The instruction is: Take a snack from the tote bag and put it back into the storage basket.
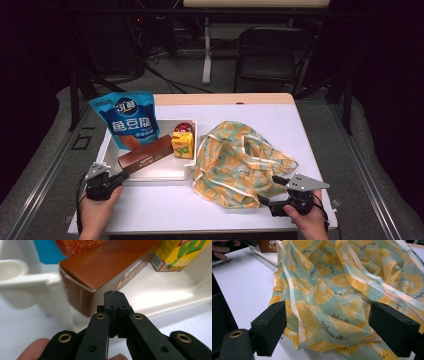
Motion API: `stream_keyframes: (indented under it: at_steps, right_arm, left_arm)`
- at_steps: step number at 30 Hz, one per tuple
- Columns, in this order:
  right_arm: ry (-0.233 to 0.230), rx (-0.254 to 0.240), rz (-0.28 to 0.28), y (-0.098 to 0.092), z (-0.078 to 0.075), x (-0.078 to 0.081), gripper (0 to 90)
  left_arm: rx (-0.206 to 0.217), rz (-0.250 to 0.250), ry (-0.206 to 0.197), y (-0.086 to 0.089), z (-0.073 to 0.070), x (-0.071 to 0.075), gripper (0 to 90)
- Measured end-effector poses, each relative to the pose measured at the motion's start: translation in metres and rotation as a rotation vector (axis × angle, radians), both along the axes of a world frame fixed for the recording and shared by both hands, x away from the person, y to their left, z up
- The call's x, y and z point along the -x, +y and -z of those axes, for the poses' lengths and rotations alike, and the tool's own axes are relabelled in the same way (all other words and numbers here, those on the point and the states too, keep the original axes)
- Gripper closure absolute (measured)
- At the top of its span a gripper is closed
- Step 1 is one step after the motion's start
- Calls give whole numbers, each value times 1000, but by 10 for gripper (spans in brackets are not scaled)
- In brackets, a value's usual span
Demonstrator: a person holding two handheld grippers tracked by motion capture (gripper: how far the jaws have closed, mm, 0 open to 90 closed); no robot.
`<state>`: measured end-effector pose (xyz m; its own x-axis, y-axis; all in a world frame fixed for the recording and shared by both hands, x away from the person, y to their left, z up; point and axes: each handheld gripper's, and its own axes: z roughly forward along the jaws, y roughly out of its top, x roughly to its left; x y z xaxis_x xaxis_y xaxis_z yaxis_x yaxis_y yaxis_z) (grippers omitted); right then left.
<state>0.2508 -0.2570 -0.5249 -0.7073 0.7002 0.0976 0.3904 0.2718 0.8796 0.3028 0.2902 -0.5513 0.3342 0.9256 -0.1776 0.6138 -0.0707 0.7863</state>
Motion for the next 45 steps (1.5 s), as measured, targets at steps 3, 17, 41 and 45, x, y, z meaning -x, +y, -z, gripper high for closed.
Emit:
stream_keyframes:
  at_steps: [3, 17, 41, 45]
  right_arm:
    - [-3, 0, -3, 0, 0, 0, 150]
    - [1, 1, 2, -1, 1, 1, 150]
    - [-2, -9, 10, -2, 2, 1, 150]
    - [-4, -9, 23, -4, 1, 0, 150]
  left_arm:
    - [-21, -33, 9, -5, 3, -8, 900]
    - [-62, -167, -11, -15, 7, -22, 900]
    - [8, -195, -18, -21, 8, -27, 859]
    - [15, -162, -32, -15, 3, -20, 819]
